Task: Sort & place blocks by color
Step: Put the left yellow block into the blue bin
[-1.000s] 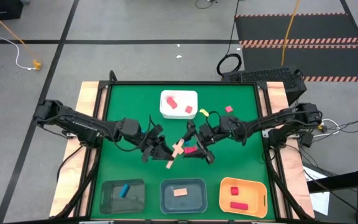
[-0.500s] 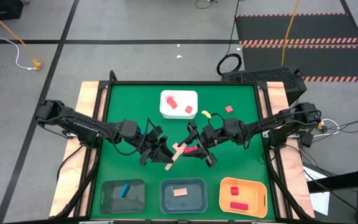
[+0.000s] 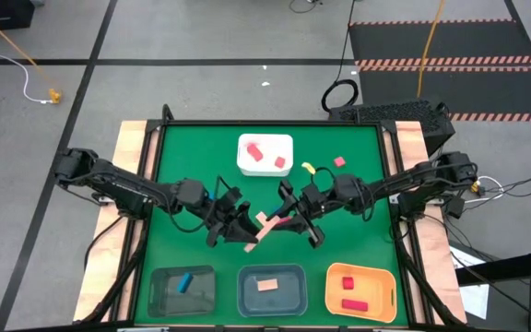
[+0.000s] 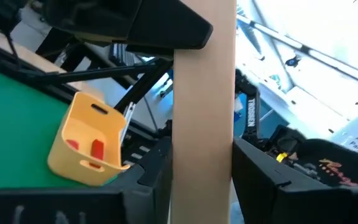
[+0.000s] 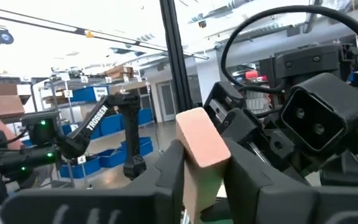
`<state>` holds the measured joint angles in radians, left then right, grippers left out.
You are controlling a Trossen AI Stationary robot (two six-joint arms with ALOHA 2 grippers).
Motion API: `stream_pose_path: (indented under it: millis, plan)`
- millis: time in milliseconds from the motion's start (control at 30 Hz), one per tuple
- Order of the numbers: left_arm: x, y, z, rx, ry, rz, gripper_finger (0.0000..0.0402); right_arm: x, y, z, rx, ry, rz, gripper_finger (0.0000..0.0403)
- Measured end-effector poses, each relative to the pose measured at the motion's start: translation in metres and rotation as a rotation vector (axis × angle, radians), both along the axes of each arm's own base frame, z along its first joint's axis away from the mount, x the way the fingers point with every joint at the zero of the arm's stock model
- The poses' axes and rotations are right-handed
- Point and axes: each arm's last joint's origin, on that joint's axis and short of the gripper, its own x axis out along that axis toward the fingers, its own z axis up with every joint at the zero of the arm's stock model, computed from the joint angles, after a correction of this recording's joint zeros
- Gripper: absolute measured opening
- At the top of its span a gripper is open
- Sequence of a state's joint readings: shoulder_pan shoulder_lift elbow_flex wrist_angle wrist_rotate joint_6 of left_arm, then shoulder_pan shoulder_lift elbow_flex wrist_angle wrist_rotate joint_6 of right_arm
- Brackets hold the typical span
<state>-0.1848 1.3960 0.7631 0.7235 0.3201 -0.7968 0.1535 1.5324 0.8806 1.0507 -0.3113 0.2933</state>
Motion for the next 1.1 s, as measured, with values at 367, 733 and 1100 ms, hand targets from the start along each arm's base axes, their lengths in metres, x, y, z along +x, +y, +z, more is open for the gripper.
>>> stream_pose_path:
  millis: [367, 733, 1100]
  plan:
    - [0.002, 0.007, 0.003, -0.088, 0.000, 0.084, 0.0327, -0.002, 0.002, 0.000, 0.090, 0.084, 0.120, 0.0042]
    - [0.004, 0.018, -0.011, -0.049, 0.140, 0.112, 0.0380, -0.012, 0.017, -0.023, 0.199, 0.563, 0.188, 0.0042]
    - [-0.003, 0.026, -0.049, -0.070, 0.587, 0.207, 0.0381, -0.024, 0.057, -0.033, 0.149, 0.645, 0.108, 0.0047]
